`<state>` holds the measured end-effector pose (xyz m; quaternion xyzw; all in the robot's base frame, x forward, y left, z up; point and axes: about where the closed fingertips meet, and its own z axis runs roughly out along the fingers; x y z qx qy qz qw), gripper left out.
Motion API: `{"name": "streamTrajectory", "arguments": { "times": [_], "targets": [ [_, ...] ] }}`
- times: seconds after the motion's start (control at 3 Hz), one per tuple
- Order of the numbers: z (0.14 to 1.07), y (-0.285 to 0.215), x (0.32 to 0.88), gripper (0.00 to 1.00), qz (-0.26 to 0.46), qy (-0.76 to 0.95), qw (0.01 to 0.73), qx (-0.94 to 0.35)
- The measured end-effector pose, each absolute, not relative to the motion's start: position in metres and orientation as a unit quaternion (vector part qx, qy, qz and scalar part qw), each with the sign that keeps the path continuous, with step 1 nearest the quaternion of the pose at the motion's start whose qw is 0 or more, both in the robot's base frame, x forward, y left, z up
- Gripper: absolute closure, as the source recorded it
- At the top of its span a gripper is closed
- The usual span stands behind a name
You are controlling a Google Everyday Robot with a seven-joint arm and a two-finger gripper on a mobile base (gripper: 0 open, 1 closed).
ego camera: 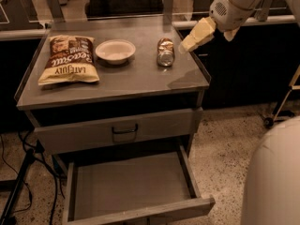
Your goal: Place orange can into middle drawer
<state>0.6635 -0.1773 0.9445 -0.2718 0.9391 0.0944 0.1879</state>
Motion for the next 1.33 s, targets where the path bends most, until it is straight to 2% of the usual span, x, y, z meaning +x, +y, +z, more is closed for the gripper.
{"name": "streamTrajectory", "arguments": {
  "times": [0.67, 1.0, 1.33],
  "targets": [
    [0.942, -0.154, 0.685, 0.00, 0.126, 0.939, 0.180, -0.264],
    [0.953, -0.125, 0.706, 0.00, 0.140, 0.933, 0.190, -0.272],
    [0.953, -0.122, 0.713, 0.00, 0.141, 0.931, 0.201, -0.271]
  ]
}}
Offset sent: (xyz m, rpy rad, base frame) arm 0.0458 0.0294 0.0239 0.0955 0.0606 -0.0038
